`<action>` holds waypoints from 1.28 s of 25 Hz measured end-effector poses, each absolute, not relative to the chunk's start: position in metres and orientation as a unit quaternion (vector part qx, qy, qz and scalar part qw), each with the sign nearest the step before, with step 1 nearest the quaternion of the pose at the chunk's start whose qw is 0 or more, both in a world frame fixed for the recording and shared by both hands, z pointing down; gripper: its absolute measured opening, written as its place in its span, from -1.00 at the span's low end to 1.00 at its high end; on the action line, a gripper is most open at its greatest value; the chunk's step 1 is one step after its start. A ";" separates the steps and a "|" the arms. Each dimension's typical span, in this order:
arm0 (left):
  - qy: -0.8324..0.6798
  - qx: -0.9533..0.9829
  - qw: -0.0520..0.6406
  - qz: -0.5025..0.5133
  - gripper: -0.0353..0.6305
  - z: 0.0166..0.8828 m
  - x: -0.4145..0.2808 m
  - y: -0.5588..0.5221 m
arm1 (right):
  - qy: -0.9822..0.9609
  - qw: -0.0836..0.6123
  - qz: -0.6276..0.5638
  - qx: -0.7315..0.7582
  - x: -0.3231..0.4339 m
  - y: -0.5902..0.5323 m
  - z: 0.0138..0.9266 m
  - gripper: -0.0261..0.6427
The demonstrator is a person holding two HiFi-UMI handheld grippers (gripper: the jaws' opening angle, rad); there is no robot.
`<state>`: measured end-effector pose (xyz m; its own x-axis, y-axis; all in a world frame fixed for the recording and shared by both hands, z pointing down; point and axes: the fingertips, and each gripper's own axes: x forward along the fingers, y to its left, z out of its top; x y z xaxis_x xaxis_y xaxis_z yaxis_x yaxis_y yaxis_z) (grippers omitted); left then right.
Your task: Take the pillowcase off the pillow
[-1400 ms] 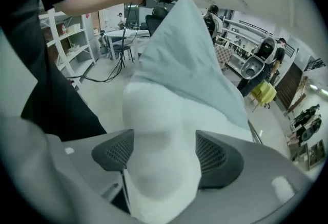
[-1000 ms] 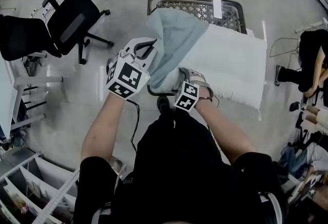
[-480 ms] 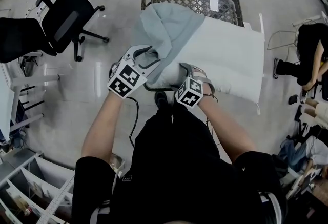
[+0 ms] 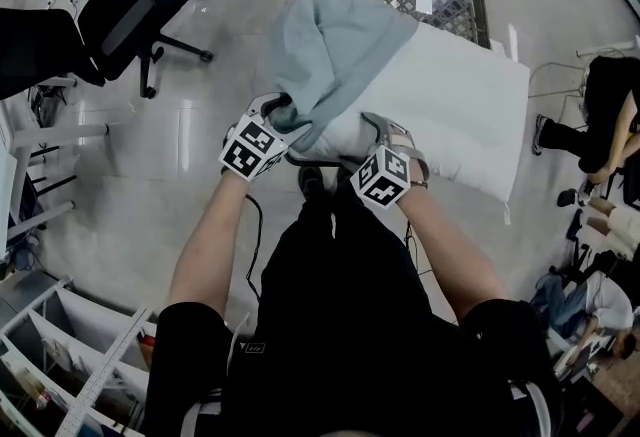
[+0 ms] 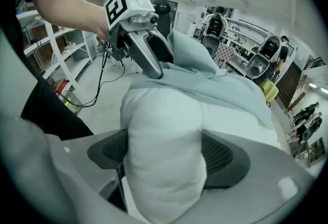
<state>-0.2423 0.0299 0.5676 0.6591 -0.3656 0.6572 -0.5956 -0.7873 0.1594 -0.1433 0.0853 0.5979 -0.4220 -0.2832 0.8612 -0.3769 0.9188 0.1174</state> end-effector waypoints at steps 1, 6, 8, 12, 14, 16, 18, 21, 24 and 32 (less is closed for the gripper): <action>-0.280 0.891 0.189 0.303 -0.04 0.565 -0.247 0.031 | -0.842 0.500 0.046 0.197 -0.143 0.085 0.598 0.45; -0.322 0.872 0.211 0.301 -0.04 0.568 -0.282 0.068 | -0.842 0.501 0.044 0.198 -0.142 0.085 0.601 0.45; -0.304 0.865 0.190 0.352 -0.04 0.583 -0.288 0.079 | -0.841 0.503 0.045 0.197 -0.142 0.086 0.601 0.45; -0.246 0.836 0.052 0.487 -0.04 0.608 -0.297 0.078 | -0.840 0.502 0.044 0.200 -0.143 0.086 0.600 0.45; -0.230 0.821 -0.028 0.522 -0.04 0.608 -0.295 0.070 | -0.839 0.502 0.042 0.203 -0.143 0.086 0.600 0.45; -0.214 0.810 -0.099 0.536 -0.03 0.604 -0.288 0.063 | -0.839 0.503 0.042 0.204 -0.143 0.087 0.599 0.45; -0.183 0.802 -0.150 0.548 -0.03 0.605 -0.279 0.062 | -0.838 0.503 0.041 0.205 -0.144 0.087 0.599 0.45; -0.139 0.782 -0.198 0.574 -0.55 0.614 -0.274 0.063 | -0.836 0.506 0.040 0.206 -0.144 0.088 0.600 0.45; -0.142 0.771 -0.193 0.590 -0.86 0.612 -0.284 0.051 | -0.829 0.523 0.035 0.198 -0.143 0.090 0.599 0.38; -0.232 0.743 -0.171 0.604 -0.87 0.555 -0.348 -0.015 | -0.813 0.564 0.020 0.142 -0.126 0.119 0.599 0.19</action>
